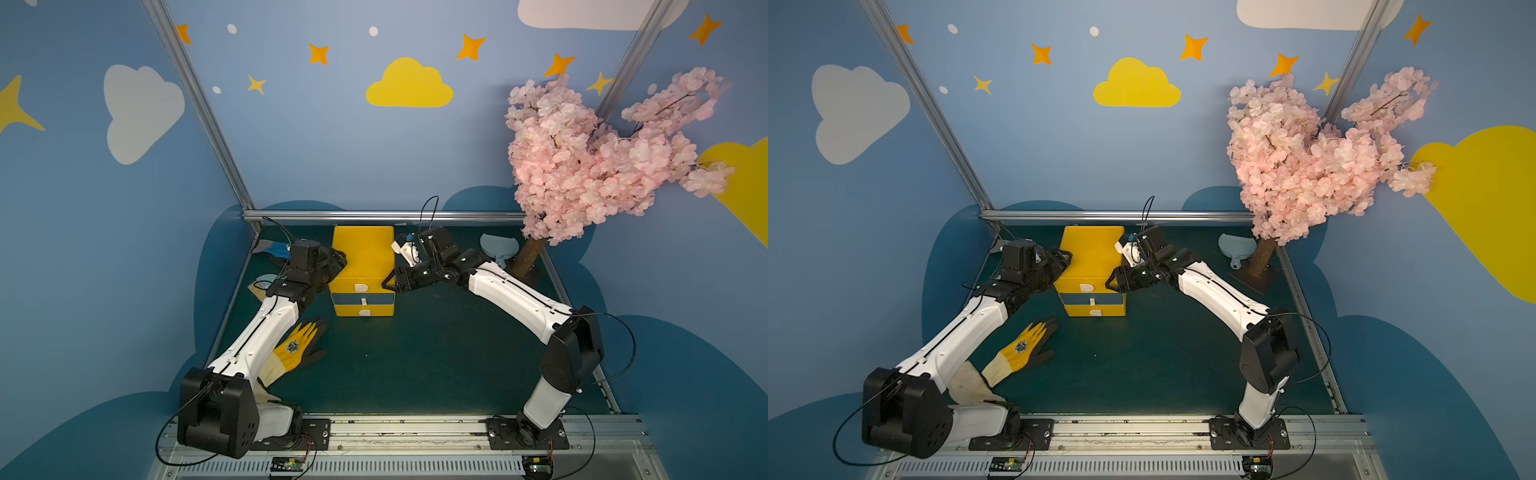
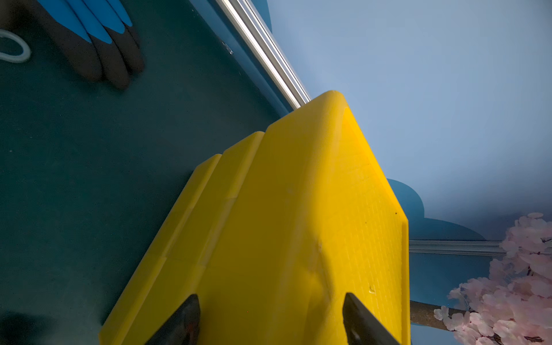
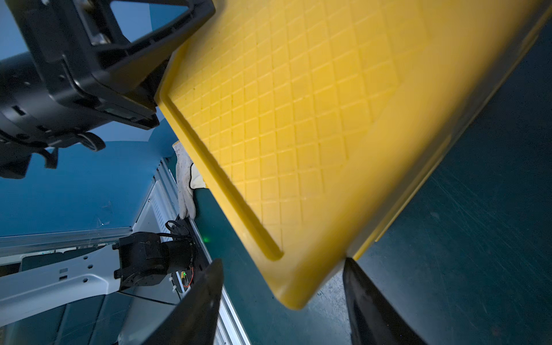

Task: Take the keys out of the drawer
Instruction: Adjust the storage box at the center of the board, then open the drawer in the storage box.

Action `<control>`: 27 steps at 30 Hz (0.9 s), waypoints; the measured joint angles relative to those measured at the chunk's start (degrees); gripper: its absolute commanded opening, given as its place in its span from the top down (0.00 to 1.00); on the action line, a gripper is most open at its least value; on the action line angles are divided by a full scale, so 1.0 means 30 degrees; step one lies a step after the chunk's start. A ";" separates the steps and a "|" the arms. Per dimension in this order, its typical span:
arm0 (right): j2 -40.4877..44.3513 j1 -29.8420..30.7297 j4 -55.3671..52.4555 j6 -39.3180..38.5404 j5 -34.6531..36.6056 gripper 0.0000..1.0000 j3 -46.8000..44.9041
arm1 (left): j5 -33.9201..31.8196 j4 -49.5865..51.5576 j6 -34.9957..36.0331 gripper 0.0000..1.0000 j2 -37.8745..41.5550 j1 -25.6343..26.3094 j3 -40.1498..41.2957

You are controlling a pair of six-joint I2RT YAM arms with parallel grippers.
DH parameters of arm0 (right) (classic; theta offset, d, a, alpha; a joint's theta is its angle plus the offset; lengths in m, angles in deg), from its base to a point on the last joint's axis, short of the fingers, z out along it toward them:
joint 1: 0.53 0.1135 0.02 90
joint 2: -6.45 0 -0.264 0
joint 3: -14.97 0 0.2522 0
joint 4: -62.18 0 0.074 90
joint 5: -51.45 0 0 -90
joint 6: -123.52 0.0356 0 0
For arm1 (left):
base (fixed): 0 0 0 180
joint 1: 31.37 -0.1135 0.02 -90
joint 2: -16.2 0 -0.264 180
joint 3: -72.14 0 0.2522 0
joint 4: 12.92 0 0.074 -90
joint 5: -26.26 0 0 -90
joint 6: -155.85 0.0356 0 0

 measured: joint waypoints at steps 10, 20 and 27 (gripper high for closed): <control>0.0612 0.0743 -0.3621 0.0736 0.2594 0.37 0.4707 | -0.2499 0.3876 -0.0816 0.30 0.6972 0.0255 0.0299; -0.1639 0.0750 -0.6834 0.1625 0.3621 0.52 0.9792 | -0.0634 0.8189 -0.3147 0.39 0.7985 0.2412 0.0306; -0.6025 0.0750 -0.9581 0.1552 0.4029 0.63 1.5365 | 0.0576 0.8502 -0.5282 0.40 0.6615 0.3643 0.0306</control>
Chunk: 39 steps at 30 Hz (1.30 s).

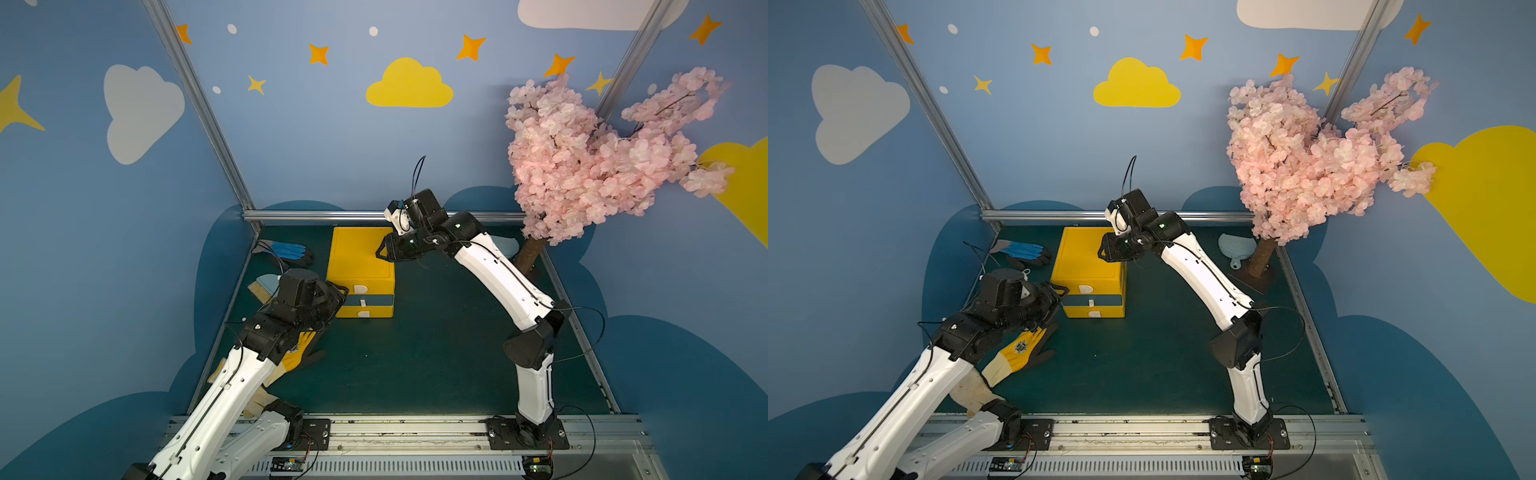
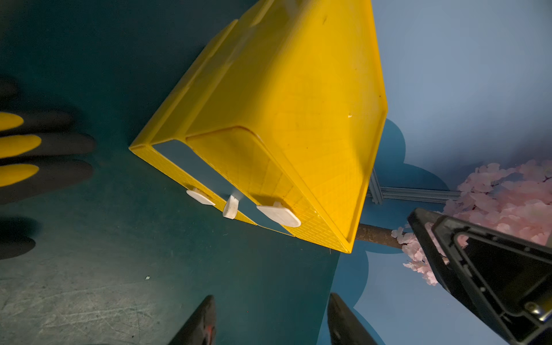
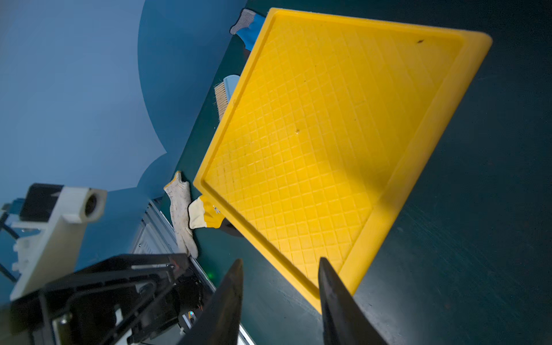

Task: Take the keys out of the drawer
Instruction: Open the drawer in the storage box.

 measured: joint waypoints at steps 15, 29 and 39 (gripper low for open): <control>-0.0954 -0.0022 -0.2535 -0.0780 0.0612 0.69 0.0466 | -0.1064 -0.2215 -0.3818 0.42 -0.2834 0.1166 0.0007; -0.0947 -0.0153 -0.2630 -0.0998 -0.0838 0.69 -0.0197 | -0.2980 -0.3104 -0.5945 0.43 -0.2659 0.1865 0.0066; -0.0947 -0.0262 -0.2630 -0.0962 -0.0984 0.68 -0.0197 | -0.3665 -0.3147 -0.8021 0.46 -0.2659 0.2484 0.0947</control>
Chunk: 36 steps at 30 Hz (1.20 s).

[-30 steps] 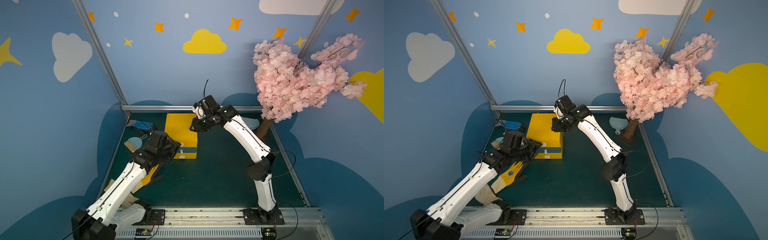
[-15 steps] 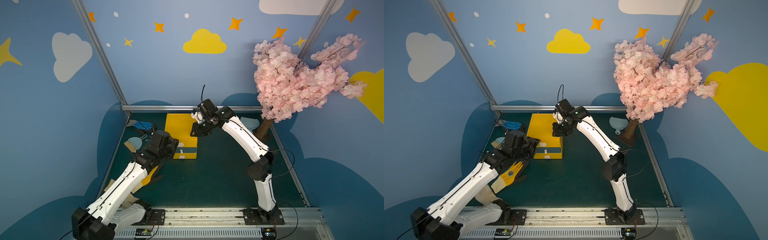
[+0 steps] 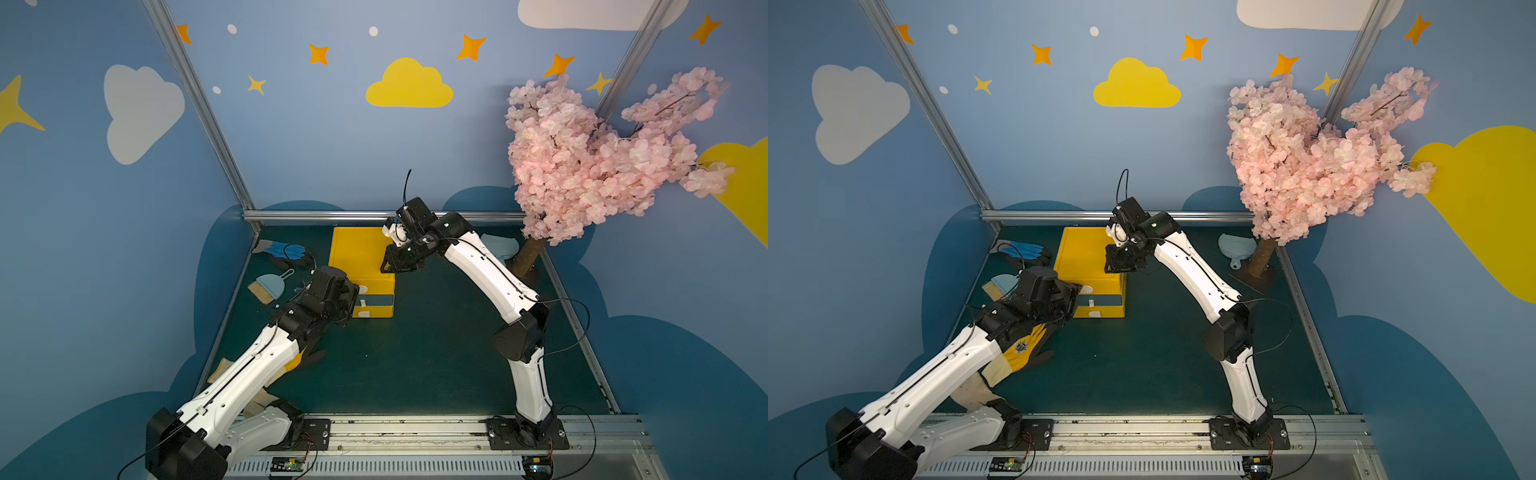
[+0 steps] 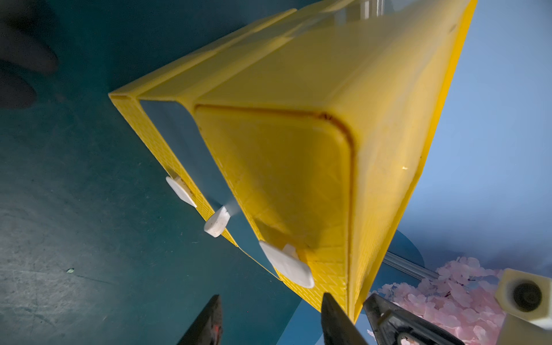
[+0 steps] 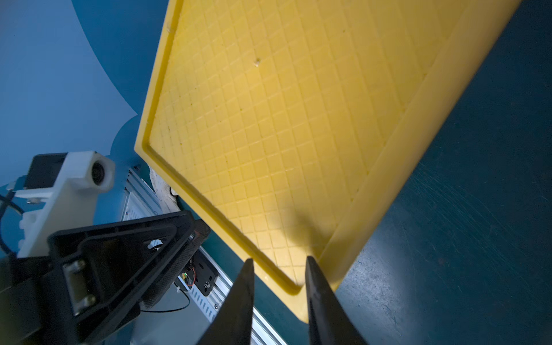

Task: Take the keys out of the drawer
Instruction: Open the drawer in the storage box.

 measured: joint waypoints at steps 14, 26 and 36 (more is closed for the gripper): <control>0.0000 -0.0015 0.0000 0.0131 -0.0066 0.68 -0.0007 | -0.0372 -0.0306 -0.1377 0.46 -0.0124 0.0036 0.0131; 0.0219 -0.0073 0.0364 0.0554 -0.0852 0.68 -0.0801 | -0.0109 -0.0831 -0.1960 0.43 -0.0874 0.0036 0.0131; 0.0226 -0.0087 0.0357 0.0627 -0.1078 0.68 -0.0860 | 0.0153 -0.0736 -0.3118 0.39 -0.0634 0.0044 0.0590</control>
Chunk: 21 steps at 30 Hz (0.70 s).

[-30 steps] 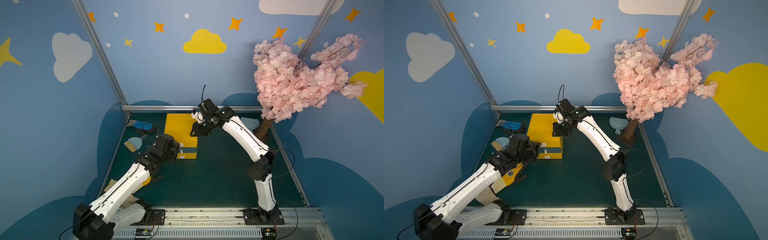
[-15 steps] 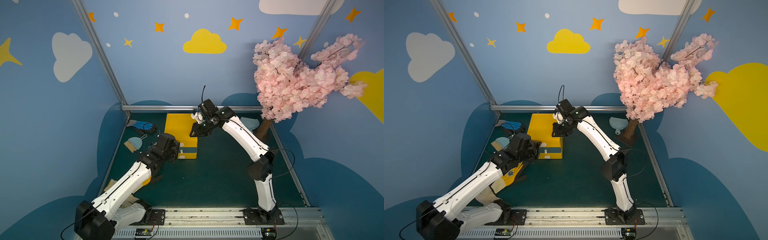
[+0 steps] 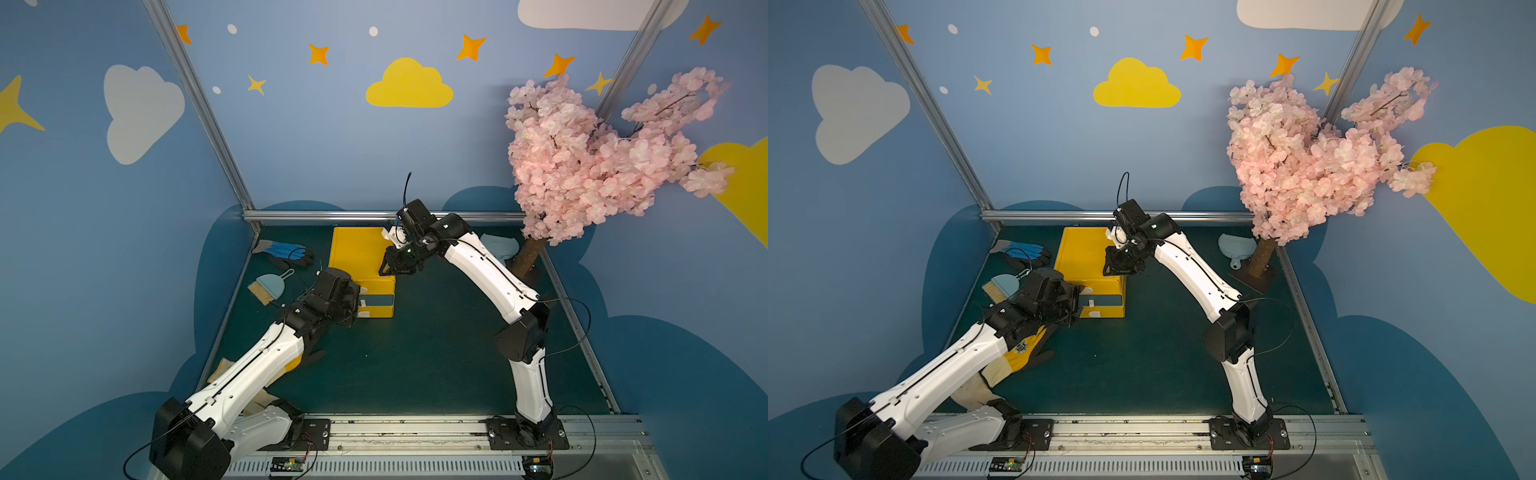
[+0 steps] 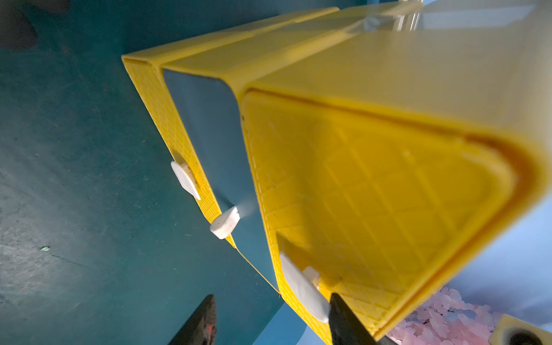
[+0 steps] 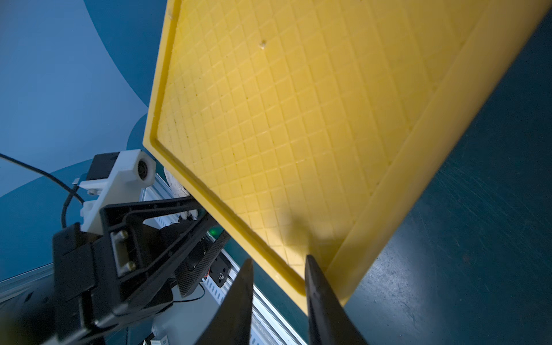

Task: Take the keys out of the drawer
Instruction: Open the drawer in the storage box.

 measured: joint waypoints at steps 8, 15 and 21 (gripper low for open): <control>0.0000 0.0000 -0.0007 -0.0007 -0.0066 0.68 0.0000 | -0.0153 -0.0131 -0.0612 0.38 -0.0066 0.0007 0.0058; 0.0000 -0.0036 -0.0036 -0.0102 -0.0095 0.67 0.0000 | 0.0022 -0.0124 -0.1180 0.38 -0.0248 0.0000 0.0051; 0.0000 -0.0321 -0.0160 -0.0146 -0.0226 0.67 0.0204 | 0.0240 0.1712 -0.1756 0.38 0.1144 0.0262 0.0197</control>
